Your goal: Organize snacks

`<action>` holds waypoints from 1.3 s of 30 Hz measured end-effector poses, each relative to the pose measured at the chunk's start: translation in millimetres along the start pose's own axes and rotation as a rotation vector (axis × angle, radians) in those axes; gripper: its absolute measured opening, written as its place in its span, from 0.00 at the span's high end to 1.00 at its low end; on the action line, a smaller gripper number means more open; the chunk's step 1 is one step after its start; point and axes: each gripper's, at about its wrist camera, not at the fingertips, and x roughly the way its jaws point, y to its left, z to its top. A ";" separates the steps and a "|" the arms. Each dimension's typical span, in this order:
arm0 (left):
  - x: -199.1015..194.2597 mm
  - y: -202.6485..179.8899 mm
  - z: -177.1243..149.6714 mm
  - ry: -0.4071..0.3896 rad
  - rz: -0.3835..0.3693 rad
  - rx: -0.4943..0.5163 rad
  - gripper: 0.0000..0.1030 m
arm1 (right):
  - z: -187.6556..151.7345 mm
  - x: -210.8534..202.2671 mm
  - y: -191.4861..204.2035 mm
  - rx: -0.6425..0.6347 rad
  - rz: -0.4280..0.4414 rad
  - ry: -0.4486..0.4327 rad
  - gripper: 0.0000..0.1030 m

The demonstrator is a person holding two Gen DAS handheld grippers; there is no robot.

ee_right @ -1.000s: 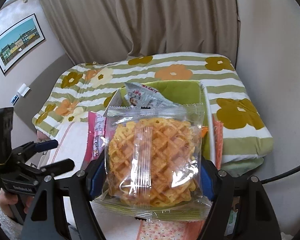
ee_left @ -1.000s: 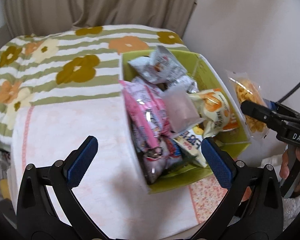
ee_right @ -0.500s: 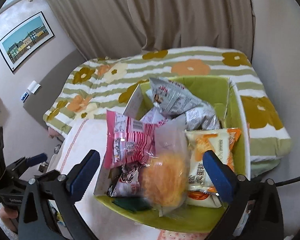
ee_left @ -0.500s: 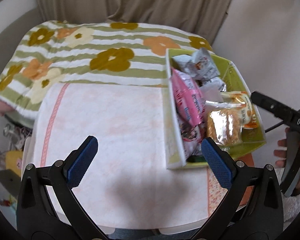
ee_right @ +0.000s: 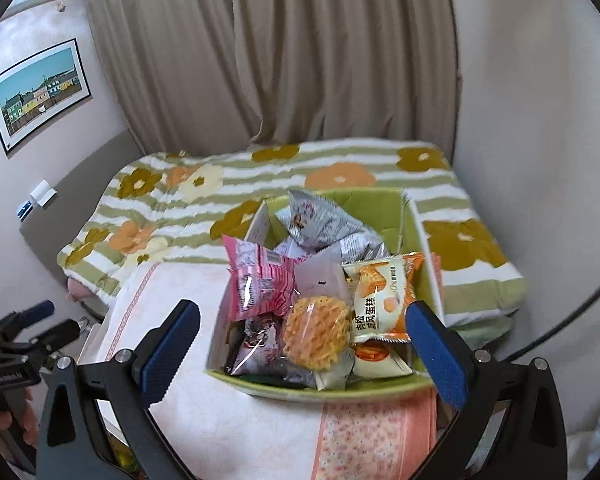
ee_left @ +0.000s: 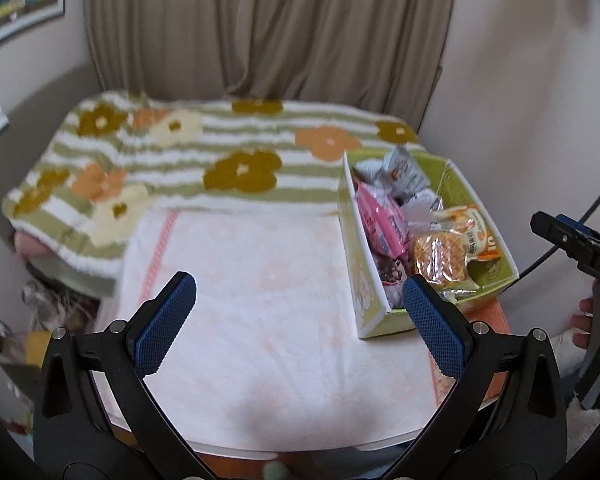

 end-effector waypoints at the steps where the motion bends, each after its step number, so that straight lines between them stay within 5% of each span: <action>1: -12.0 3.7 0.1 -0.024 0.000 0.009 0.00 | -3.1 -11.6 7.5 -0.003 -0.012 -0.019 0.01; 15: -121.3 50.6 -33.3 -0.182 0.004 0.054 0.00 | -53.8 -107.9 94.6 -0.021 -0.111 -0.158 0.01; 39: -130.8 46.1 -31.9 -0.222 -0.003 0.088 0.00 | -58.3 -109.1 112.3 -0.022 -0.151 -0.181 0.01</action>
